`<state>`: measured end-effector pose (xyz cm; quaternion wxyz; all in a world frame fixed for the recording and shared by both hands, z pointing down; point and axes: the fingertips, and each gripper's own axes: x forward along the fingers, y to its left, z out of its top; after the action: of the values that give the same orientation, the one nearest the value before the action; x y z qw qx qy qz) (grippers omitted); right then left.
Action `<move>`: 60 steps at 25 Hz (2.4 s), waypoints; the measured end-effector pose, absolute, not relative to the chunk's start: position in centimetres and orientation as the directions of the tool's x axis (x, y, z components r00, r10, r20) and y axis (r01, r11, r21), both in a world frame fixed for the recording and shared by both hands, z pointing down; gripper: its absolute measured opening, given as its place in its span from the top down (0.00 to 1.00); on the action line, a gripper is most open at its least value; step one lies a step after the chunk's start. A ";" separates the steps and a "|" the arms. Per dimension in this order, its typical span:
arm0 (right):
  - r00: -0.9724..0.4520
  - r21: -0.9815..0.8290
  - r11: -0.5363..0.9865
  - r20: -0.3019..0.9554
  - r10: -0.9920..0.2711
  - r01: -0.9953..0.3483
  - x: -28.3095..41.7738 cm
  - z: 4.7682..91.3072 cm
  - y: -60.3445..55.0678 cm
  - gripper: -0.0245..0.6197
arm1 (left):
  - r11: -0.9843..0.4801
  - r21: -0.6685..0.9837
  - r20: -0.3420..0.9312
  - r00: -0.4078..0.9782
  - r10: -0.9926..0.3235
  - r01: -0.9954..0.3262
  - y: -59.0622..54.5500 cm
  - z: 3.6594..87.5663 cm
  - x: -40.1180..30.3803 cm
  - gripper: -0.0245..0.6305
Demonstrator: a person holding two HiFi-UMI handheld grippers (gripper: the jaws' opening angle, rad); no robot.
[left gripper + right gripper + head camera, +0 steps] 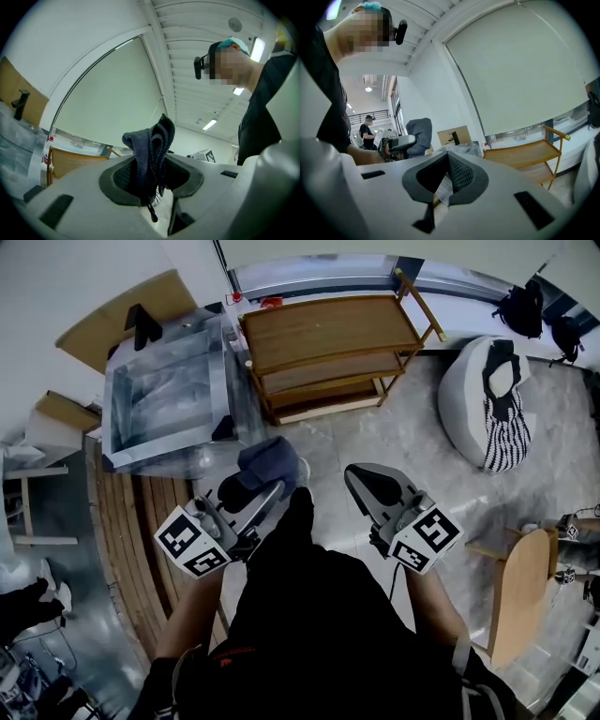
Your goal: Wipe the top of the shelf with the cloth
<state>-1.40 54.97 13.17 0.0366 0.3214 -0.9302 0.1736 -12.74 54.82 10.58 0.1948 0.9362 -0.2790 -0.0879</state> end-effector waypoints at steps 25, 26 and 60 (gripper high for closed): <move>-0.779 -0.367 0.687 0.275 -0.563 -0.627 -5.2 15.4 28.5 0.95 | -0.713 0.473 0.000 0.808 -0.589 -0.519 28.6 13.6 -16.5 0.74; -0.777 -0.367 0.685 0.277 -0.565 -0.629 -5.2 15.3 27.6 0.95 | -0.712 0.476 0.001 0.810 -0.587 -0.516 27.9 13.7 -16.5 0.74; -0.892 -0.455 0.775 0.327 -0.313 -0.439 -1.1 20.7 8.7 0.95 | -0.424 0.515 0.148 0.565 -0.812 -0.745 10.2 20.5 -15.4 0.74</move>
<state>-1.09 8.74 20.74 0.1169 0.2011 -0.9347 0.2687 -15.41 10.18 20.53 0.2722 0.8416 -0.4624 -0.0618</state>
